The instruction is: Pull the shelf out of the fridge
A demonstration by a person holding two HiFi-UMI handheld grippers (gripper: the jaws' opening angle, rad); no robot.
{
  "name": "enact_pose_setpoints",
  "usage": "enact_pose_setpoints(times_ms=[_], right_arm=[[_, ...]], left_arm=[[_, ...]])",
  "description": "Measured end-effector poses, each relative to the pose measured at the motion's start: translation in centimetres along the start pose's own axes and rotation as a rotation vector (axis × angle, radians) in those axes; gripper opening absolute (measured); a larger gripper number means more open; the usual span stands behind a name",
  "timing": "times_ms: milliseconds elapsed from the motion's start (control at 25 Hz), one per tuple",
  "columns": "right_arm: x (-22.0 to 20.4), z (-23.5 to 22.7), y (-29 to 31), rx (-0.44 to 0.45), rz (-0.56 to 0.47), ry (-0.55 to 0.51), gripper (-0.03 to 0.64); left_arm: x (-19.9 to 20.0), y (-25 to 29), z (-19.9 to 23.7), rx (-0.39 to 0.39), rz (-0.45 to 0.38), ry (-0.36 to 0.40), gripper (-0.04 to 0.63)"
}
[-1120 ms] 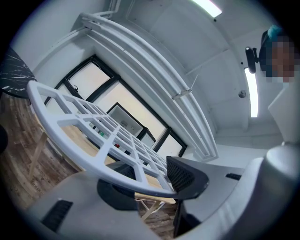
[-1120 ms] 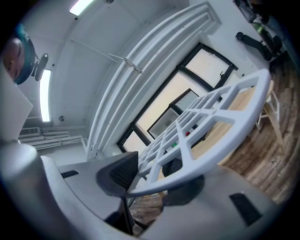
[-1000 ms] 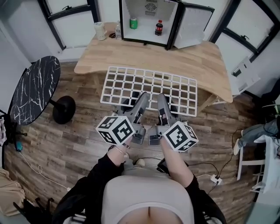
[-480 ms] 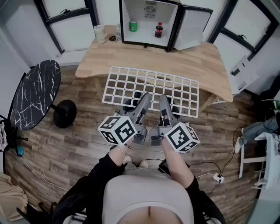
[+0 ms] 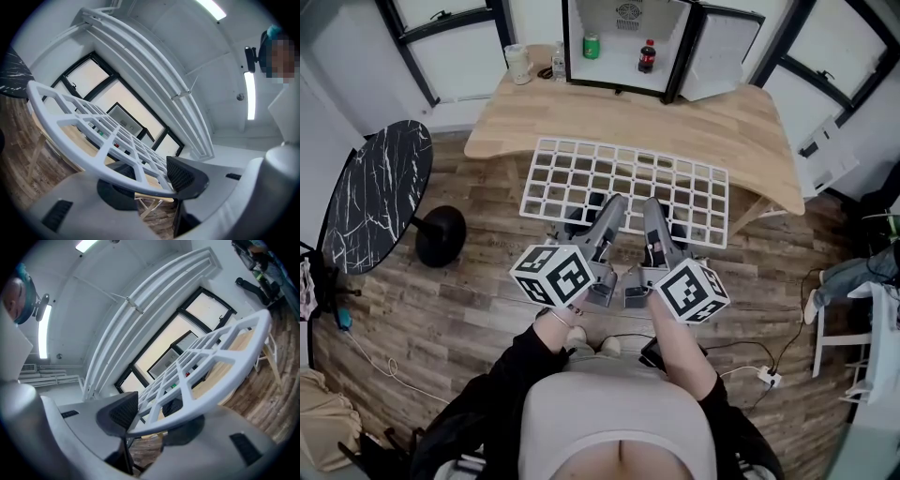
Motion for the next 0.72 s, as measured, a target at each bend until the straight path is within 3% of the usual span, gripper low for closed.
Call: enact_pose_setpoints(times_ms=[720], right_arm=[[-0.43,0.53,0.13,0.007,0.008,-0.008,0.166]], left_arm=[[0.09,-0.70,0.27,0.008,-0.006,-0.005,0.186]])
Point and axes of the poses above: the fingertips, and each gripper's own axes: y forward along the fingers, z to its left, x out of its top, the point moved 7 cm from there along -y, backward along the fingers, and after that the axes turned 11 degrees about z, right-handed, at the moved point
